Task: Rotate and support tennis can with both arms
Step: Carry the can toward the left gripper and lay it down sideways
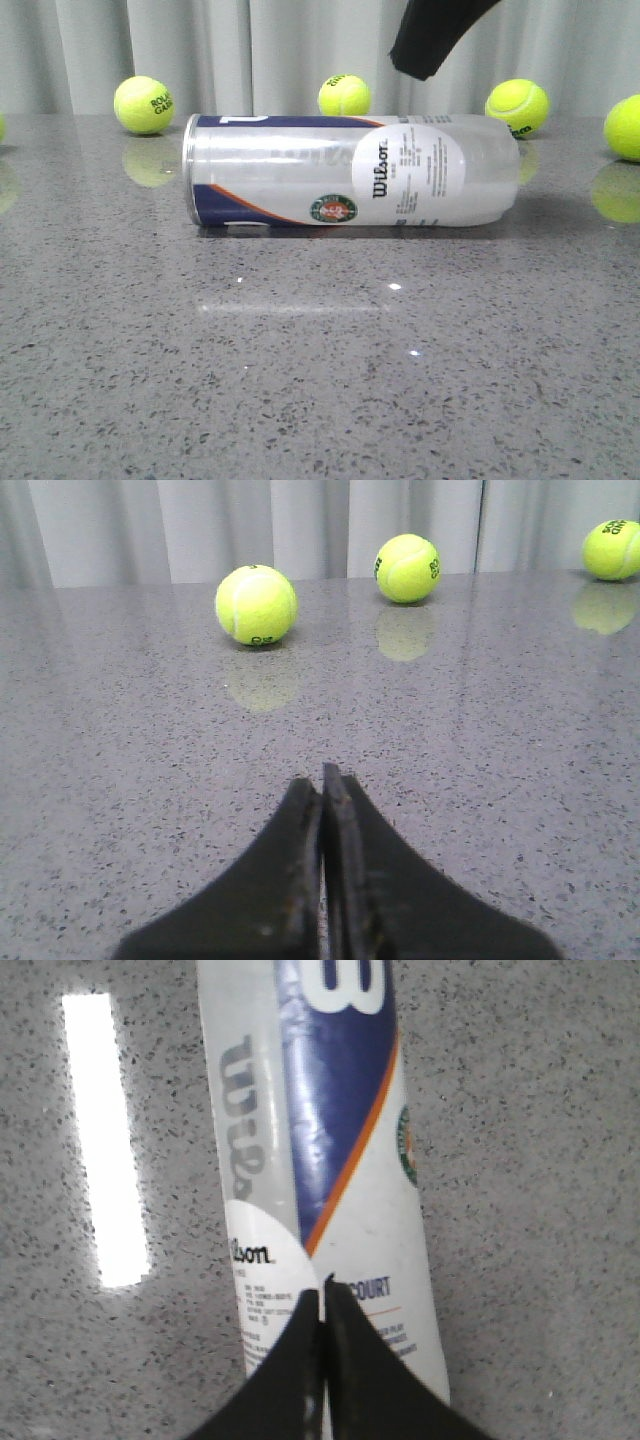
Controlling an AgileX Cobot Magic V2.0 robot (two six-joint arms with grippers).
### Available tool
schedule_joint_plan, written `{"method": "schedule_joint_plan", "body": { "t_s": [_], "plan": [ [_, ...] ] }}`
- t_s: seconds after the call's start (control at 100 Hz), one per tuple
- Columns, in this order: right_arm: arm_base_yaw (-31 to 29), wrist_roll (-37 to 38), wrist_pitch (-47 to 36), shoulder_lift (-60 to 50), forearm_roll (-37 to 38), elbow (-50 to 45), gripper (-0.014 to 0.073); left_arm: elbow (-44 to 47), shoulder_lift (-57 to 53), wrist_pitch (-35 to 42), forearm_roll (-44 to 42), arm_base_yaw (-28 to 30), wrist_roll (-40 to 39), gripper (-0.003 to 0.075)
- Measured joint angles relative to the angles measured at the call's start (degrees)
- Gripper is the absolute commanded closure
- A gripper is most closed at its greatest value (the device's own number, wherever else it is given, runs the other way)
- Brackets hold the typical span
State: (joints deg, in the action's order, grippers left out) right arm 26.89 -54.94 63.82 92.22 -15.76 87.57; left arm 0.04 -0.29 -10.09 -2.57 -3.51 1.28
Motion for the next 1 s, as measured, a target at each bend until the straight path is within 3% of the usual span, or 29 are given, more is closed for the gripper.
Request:
{"method": "schedule_joint_plan", "body": {
  "t_s": [0.21, 0.44, 0.75, 1.0],
  "plan": [
    [0.0, 23.0, -1.9, -2.5, -0.1, -2.5, 0.0654, 0.0, 0.0, 0.0, -2.1, 0.0, 0.4, 0.0739],
    [0.0, 40.7, -17.3, -11.6, -0.3, -17.0, 0.0654, 0.0, 0.0, 0.4, -2.3, 0.0, 0.4, 0.0738],
    [0.0, 44.4, -40.2, -29.9, -0.7, -40.4, 0.0654, 0.0, 0.0, 4.3, -2.5, 0.0, 0.6, 0.0739],
    [0.0, 44.6, -52.2, -46.7, -1.0, -54.3, 0.0654, 0.0, 0.0, 5.1, -2.5, 0.0, 0.6, 0.0739]
  ]
}}
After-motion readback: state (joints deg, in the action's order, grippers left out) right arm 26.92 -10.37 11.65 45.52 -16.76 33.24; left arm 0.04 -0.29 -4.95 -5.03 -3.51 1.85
